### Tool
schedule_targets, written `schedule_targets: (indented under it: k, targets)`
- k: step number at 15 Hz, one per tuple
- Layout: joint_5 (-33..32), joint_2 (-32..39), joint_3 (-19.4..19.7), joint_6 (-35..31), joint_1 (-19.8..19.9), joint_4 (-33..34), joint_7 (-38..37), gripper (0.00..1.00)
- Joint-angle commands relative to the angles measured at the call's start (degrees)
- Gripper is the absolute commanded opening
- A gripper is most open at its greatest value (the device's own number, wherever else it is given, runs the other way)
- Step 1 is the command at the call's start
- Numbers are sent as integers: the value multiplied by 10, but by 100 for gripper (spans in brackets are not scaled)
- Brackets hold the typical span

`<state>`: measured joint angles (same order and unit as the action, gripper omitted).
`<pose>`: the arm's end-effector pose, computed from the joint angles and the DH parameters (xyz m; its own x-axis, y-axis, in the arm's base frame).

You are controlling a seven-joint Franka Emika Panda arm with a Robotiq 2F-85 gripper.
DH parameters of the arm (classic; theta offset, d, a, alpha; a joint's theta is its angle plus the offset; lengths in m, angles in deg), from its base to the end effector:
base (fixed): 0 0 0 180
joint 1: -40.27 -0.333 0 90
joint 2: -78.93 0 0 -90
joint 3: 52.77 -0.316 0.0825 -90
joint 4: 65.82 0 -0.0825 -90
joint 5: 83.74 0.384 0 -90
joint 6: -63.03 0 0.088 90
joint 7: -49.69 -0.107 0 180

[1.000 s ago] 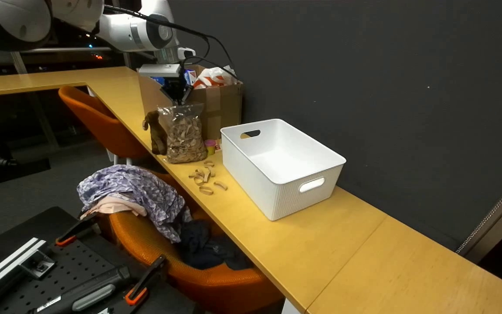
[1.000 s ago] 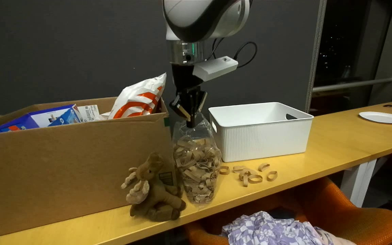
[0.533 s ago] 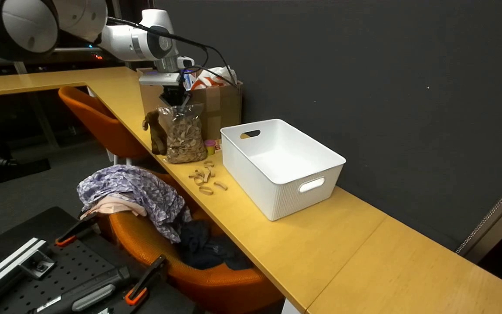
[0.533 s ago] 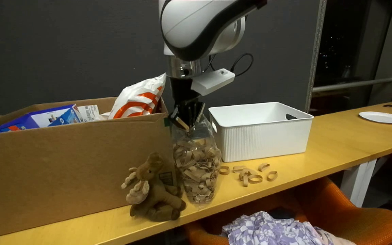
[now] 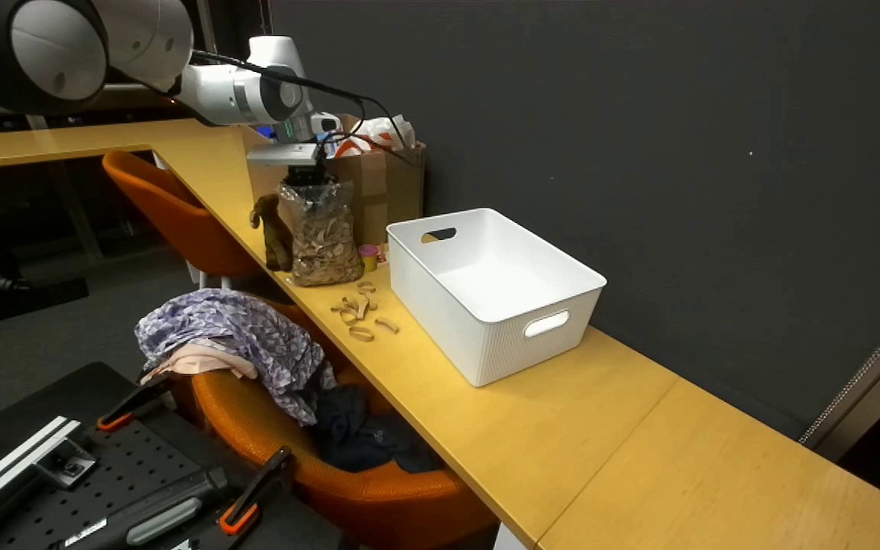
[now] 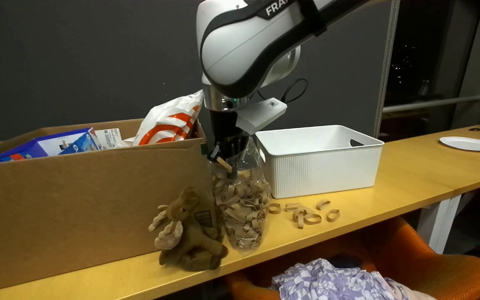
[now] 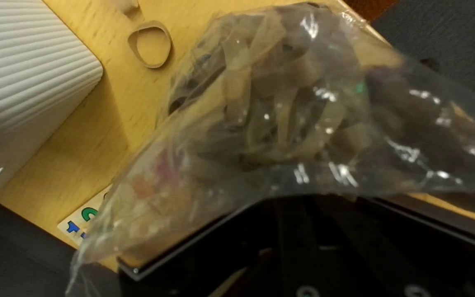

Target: Move the white storage container backwards then remove some rubber bands from the plastic and put them on the right side of the counter.

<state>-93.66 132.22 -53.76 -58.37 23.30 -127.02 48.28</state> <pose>0.7523 0.2307 0.2766 0.9255 0.3599 0.1180 0.3433 -0.9287 0.1403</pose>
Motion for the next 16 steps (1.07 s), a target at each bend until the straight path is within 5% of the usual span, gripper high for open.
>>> schedule_targets:
  k: [1, 4, 5, 16]
  targets:
    - [-17, -29, 16, -27, -8, -43, -18, 0]
    - [-15, -35, 21, -45, -6, -55, -16, 0]
    - [-13, -32, 22, -47, -5, -54, -14, 25]
    - [-13, -18, 13, -49, 7, -88, -8, 98]
